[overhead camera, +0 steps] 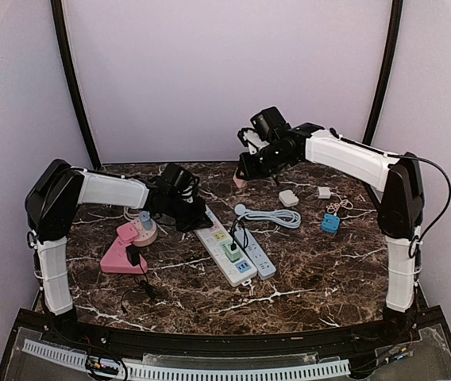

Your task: Pull the plug off the socket

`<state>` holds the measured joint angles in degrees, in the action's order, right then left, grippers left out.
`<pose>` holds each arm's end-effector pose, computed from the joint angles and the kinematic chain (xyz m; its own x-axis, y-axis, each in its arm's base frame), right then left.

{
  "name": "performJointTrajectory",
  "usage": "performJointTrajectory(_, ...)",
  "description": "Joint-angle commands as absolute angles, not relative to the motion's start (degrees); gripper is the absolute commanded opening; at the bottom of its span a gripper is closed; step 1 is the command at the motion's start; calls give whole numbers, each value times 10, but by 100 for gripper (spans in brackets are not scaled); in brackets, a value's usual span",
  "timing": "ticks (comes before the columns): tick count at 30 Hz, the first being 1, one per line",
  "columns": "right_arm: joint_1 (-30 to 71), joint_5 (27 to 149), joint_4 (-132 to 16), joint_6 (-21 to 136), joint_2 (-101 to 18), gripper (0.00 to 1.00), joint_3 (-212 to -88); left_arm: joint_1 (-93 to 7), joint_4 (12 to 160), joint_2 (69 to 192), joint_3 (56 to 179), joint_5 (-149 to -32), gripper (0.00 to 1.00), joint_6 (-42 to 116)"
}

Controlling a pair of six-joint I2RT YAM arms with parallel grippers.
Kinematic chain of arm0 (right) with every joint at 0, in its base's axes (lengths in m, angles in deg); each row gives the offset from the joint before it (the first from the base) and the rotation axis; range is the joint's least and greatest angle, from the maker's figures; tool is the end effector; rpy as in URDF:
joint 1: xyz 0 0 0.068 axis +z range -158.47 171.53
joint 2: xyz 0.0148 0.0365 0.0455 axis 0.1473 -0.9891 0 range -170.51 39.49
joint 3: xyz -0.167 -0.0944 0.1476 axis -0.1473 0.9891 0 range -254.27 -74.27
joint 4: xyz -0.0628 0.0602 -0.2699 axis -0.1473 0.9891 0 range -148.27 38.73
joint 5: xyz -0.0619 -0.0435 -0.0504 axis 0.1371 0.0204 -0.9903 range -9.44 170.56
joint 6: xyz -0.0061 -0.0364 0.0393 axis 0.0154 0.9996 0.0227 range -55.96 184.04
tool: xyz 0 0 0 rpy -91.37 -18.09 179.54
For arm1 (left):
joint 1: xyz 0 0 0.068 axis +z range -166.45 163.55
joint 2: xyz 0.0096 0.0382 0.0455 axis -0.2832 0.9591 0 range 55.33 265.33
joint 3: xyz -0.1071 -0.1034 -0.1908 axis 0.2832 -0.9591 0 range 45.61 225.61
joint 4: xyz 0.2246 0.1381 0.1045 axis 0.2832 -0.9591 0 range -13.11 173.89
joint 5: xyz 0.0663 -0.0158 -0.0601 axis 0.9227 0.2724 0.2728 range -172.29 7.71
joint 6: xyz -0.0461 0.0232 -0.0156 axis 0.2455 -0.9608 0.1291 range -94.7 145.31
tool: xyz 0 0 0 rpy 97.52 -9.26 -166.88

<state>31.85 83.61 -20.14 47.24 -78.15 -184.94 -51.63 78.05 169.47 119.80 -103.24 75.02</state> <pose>0.3638 0.3113 0.2685 -0.7121 -0.2257 -0.6648 -0.4899 0.8381 0.2402 0.3475 -0.2605 0.1220 -0.9447 -0.2056 -0.2553 0.0328 0.7157 -0.6977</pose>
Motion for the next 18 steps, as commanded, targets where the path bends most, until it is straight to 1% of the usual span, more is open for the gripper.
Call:
performJointTrajectory(1,290,909,-238,458,-772,0,-1827,-527,725,1663,1223,-1025,0,728)
performJointTrajectory(5,273,914,-266,449,-731,0,-1755,-529,710,1643,1224,-1017,0,720)
performJointTrajectory(13,247,952,-342,393,-584,0,-1531,-529,696,1616,1226,-1007,0,710)
performJointTrajectory(18,240,963,-365,364,-513,0,-1423,-529,694,1617,1234,-1007,0,705)
